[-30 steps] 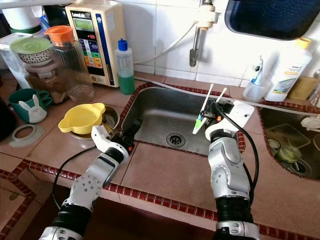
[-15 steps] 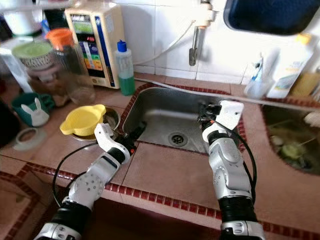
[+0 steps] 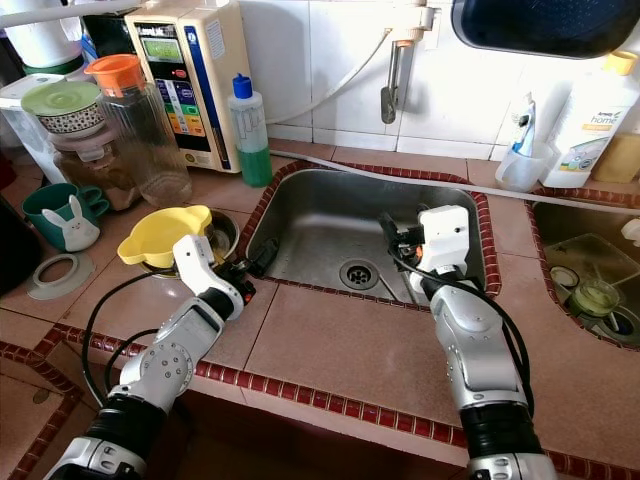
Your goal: Kitchen organization
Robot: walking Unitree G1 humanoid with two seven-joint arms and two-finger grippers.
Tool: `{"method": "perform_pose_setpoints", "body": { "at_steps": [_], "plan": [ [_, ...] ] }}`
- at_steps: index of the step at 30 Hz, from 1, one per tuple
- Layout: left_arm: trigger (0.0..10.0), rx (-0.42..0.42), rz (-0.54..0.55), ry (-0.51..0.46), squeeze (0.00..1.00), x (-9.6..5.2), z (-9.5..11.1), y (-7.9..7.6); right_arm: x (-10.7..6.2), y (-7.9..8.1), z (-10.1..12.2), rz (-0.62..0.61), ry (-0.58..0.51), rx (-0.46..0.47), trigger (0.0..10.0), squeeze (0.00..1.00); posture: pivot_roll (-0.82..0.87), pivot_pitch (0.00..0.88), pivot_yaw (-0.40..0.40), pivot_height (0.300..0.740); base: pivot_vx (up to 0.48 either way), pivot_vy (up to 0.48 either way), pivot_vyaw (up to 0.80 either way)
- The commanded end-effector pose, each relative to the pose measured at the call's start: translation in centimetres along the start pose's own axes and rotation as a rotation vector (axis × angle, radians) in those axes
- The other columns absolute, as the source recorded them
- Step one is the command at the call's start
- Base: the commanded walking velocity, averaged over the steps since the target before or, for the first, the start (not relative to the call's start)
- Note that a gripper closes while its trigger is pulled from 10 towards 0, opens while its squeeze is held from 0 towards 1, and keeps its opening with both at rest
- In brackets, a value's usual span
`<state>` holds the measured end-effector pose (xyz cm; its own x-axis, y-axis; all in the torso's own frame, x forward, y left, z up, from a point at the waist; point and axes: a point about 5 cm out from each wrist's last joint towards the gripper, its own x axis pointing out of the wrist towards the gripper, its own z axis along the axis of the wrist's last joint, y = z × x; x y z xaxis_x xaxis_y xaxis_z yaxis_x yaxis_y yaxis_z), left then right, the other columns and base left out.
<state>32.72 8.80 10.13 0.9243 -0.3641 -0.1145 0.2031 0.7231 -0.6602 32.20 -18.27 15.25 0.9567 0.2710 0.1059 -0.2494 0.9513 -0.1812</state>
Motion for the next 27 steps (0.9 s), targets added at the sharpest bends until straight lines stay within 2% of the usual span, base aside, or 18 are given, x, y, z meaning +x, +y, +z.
{"method": "perform_pose_setpoints", "body": {
  "at_steps": [1, 6, 13, 19, 27],
  "plan": [
    [10.0, 1.013, -0.404, -0.247, 0.0, 0.9, 7.6, -7.7, -0.2, 0.3, 0.9, 0.022, -0.039, -0.043, 10.0, 1.0, 0.09, 0.0, 0.098, 0.74, 0.0, 0.0, 0.0],
    [10.0, 1.032, -0.391, -0.265, 0.0, 0.5, 7.5, -7.4, -0.8, 0.0, 2.3, -0.031, -0.085, -0.027, 10.0, 1.0, 0.09, 0.0, 0.101, 0.74, 0.0, 0.0, 0.0],
    [10.0, 1.047, -0.359, -0.28, 0.0, -0.3, 6.9, -6.9, -1.9, 0.2, 2.3, -0.097, -0.091, 0.009, 10.0, 1.0, 0.08, 0.0, 0.103, 0.74, 0.0, 0.0, 0.0],
    [10.0, 1.037, -0.316, -0.289, 0.0, -0.5, 7.2, -6.4, -2.9, 0.9, 2.4, -0.13, -0.091, 0.028, 10.0, 1.0, 0.08, 0.0, 0.099, 0.74, 0.0, 0.0, 0.0],
    [10.0, 1.059, -0.31, -0.334, 0.0, -0.6, 7.7, -6.8, -3.4, 1.3, 3.1, -0.15, -0.109, 0.033, 10.0, 1.0, 0.07, 0.0, 0.099, 0.74, 0.0, 0.0, 0.0]
  ]
}}
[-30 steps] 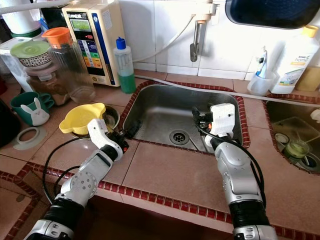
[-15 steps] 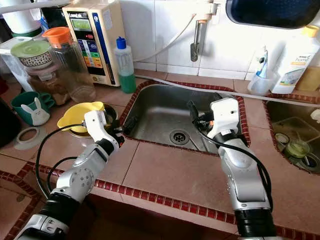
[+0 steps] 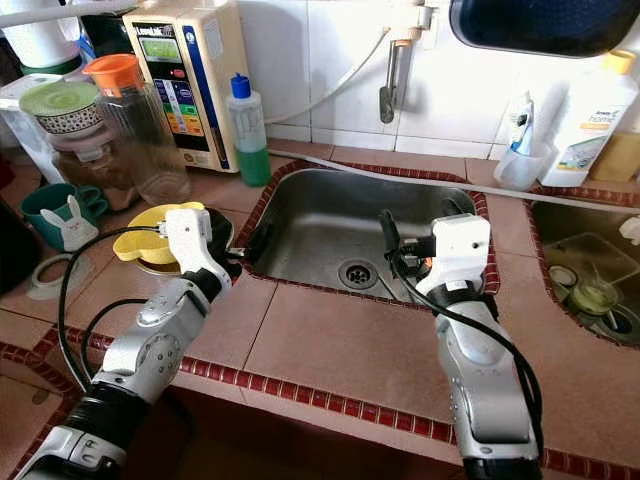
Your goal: Kitchen organization
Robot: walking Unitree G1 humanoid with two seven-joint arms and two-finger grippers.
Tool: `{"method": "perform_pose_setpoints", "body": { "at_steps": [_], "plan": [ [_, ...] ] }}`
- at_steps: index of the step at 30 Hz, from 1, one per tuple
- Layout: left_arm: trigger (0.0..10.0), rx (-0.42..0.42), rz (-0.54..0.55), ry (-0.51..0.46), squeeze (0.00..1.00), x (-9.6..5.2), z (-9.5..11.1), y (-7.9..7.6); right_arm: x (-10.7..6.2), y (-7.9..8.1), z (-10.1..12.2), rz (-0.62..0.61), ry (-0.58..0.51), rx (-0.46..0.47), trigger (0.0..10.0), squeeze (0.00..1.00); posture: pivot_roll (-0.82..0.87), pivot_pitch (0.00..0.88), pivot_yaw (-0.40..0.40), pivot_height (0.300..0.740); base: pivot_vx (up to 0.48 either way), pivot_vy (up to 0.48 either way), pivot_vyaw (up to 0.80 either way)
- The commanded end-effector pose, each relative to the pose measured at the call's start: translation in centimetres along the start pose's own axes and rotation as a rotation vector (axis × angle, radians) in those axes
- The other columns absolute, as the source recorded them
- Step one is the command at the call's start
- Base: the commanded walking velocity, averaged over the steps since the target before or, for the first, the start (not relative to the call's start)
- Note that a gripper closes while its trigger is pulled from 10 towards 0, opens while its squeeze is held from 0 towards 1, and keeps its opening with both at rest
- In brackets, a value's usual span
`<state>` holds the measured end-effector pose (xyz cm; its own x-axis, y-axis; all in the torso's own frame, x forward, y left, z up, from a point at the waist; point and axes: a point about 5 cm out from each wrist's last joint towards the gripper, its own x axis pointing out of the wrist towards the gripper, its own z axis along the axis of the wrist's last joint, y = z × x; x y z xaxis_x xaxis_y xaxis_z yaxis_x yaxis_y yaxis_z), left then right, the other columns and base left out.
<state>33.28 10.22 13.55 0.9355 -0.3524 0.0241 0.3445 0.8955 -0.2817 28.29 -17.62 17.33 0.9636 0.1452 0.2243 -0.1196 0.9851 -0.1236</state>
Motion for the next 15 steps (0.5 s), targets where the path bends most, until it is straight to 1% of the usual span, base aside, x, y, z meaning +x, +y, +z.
{"method": "perform_pose_setpoints", "body": {
  "at_steps": [1, 15],
  "plan": [
    [10.0, 0.611, -0.24, -0.242, 0.0, 0.72, 6.18, -3.36, -0.07, 0.04, 0.38, -0.007, -0.01, -0.001, 10.0, 1.0, 0.07, 0.0, 0.099, 0.74, 0.0, 0.0, 0.0],
    [10.0, 0.611, -0.24, -0.242, 0.0, 0.72, 6.18, -3.36, -0.07, 0.04, 0.38, -0.007, -0.01, -0.001, 10.0, 1.0, 0.07, 0.0, 0.099, 0.74, 0.0, 0.0, 0.0]
  ]
}}
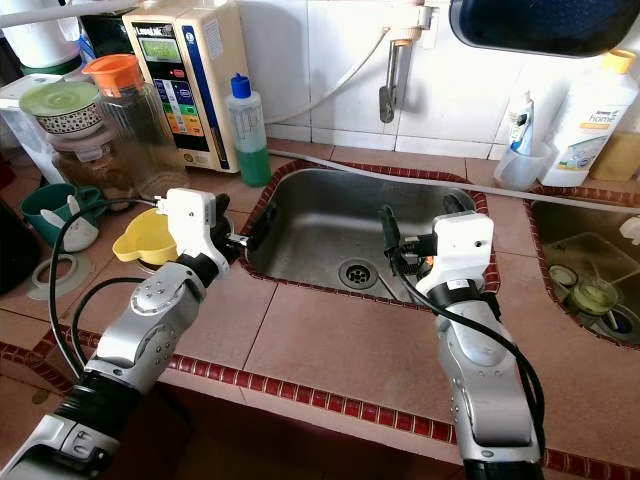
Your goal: Kitchen organization
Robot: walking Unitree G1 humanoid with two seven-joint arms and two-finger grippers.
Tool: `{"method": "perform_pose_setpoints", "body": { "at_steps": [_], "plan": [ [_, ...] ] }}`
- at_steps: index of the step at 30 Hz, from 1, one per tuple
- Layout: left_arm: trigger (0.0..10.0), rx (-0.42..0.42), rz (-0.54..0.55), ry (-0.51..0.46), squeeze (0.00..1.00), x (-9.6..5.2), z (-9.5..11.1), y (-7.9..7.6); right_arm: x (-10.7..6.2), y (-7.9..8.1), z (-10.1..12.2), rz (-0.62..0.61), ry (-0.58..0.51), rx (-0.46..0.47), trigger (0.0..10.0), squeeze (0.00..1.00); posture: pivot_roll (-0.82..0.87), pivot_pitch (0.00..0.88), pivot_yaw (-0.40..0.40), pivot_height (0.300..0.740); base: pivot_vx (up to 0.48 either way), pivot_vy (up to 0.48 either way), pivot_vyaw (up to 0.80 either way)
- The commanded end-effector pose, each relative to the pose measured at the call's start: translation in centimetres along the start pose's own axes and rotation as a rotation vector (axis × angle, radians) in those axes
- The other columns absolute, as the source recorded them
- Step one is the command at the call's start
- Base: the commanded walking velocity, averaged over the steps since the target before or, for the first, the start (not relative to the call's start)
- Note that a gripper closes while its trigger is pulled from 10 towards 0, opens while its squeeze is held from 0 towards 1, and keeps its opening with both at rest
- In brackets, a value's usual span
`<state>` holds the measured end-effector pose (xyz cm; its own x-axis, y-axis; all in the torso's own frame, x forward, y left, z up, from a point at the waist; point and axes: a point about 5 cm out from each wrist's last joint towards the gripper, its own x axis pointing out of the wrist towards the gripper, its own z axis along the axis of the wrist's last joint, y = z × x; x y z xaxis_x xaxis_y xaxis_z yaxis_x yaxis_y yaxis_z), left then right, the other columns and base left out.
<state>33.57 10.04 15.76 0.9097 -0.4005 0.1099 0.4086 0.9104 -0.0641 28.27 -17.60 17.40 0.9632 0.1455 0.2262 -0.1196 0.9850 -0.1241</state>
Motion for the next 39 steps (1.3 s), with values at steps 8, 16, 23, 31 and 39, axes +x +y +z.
{"method": "perform_pose_setpoints", "body": {
  "at_steps": [8, 16, 23, 31, 39],
  "plan": [
    [10.0, 0.394, -0.168, -0.171, 0.0, 0.8, 4.5, -1.7, -0.1, 0.0, 0.3, -0.008, -0.008, -0.001, 10.0, 1.0, 0.07, 0.0, 0.099, 0.74, 0.0, 0.0, 0.0],
    [10.0, 0.378, -0.101, -0.186, 0.0, -1.9, 4.1, -1.7, -0.4, 1.0, 2.4, -0.002, -0.039, 0.076, 10.0, 0.0, 0.08, 0.0, 0.077, 0.74, 0.0, 0.0, 0.0],
    [10.0, 0.35, -0.093, -0.163, 0.0, -2.4, 3.4, -1.9, -0.5, 1.2, 2.1, 0.003, -0.03, 0.087, 10.0, 0.0, 0.08, 0.0, 0.073, 0.74, 0.0, 0.0, 0.0],
    [10.0, 0.36, -0.062, -0.179, 0.0, -2.1, 4.3, -1.7, -0.5, 1.0, 2.7, 0.0, -0.022, 0.09, 10.0, 0.0, 0.08, 0.0, 0.07, 0.74, 0.0, 0.0, 0.0],
    [10.0, 0.349, -0.013, -0.164, 0.0, -2.8, 4.4, -1.0, -1.1, 1.1, 3.2, 0.011, -0.024, 0.074, 10.0, 0.0, 0.08, 0.0, 0.065, 0.74, 0.0, 0.0, 0.0]
  ]
}}
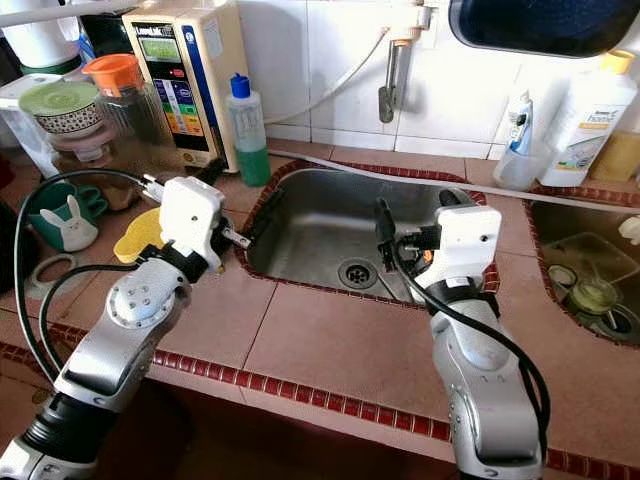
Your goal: Kitchen organization
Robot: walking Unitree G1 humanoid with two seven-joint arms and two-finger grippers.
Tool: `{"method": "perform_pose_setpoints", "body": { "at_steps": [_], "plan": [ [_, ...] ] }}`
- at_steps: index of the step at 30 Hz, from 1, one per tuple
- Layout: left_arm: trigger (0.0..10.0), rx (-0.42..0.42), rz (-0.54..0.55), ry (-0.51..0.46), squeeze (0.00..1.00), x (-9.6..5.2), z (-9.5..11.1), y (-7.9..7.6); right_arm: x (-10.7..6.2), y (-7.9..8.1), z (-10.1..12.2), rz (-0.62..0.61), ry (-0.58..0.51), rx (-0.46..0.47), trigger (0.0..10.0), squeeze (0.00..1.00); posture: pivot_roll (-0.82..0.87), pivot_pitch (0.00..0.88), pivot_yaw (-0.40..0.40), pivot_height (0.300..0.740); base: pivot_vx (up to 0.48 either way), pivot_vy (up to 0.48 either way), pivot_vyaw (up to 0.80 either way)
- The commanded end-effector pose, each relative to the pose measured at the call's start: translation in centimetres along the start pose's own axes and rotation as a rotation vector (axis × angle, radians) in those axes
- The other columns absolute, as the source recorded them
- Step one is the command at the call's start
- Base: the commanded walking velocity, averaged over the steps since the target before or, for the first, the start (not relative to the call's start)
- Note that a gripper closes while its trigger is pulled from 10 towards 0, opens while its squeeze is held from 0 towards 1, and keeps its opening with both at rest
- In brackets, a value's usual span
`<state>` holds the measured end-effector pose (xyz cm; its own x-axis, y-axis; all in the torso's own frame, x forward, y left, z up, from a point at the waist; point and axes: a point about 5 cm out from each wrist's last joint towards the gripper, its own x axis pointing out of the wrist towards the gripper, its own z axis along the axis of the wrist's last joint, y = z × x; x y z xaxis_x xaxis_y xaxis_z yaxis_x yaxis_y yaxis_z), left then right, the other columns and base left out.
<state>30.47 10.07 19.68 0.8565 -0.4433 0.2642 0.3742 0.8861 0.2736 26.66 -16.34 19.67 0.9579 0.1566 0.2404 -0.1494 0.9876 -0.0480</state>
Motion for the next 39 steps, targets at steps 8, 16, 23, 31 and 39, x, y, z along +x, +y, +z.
{"method": "perform_pose_setpoints", "body": {
  "at_steps": [8, 16, 23, 31, 39],
  "plan": [
    [10.0, -0.025, 0.059, 0.119, 0.0, -2.9, -1.9, 0.9, -2.5, -0.6, 0.6, -0.001, 0.053, -0.1, 10.0, 0.0, 0.07, 0.0, 0.057, 0.74, 0.0, 0.0, 0.0],
    [10.0, -0.049, 0.189, 0.14, 0.0, -1.7, -1.9, 1.5, -3.0, -1.2, 0.4, -0.02, 0.088, -0.098, 10.0, 0.0, 0.06, 0.0, 0.058, 0.74, 0.0, 0.0, -0.53],
    [10.0, -0.068, 0.124, 0.108, 0.0, -0.8, -1.2, 0.7, -2.7, -0.5, 0.6, -0.022, 0.077, -0.068, 10.0, 0.0, 0.07, 0.0, 0.054, 0.74, 0.0, 0.0, -0.19],
    [10.0, -0.104, 0.125, 0.106, 0.0, -0.4, -0.9, 0.4, -2.3, -0.7, 0.9, -0.034, 0.071, -0.057, 10.0, 0.0, 0.06, 0.0, 0.052, 0.74, 0.0, 0.0, 0.0],
    [10.0, -0.087, 0.119, 0.098, 0.0, -0.5, -0.5, 0.4, -2.1, -0.5, 1.4, -0.059, 0.048, -0.038, 10.0, 0.0, 0.06, 0.0, 0.058, 0.74, 0.0, 0.0, 0.0]
  ]
}}
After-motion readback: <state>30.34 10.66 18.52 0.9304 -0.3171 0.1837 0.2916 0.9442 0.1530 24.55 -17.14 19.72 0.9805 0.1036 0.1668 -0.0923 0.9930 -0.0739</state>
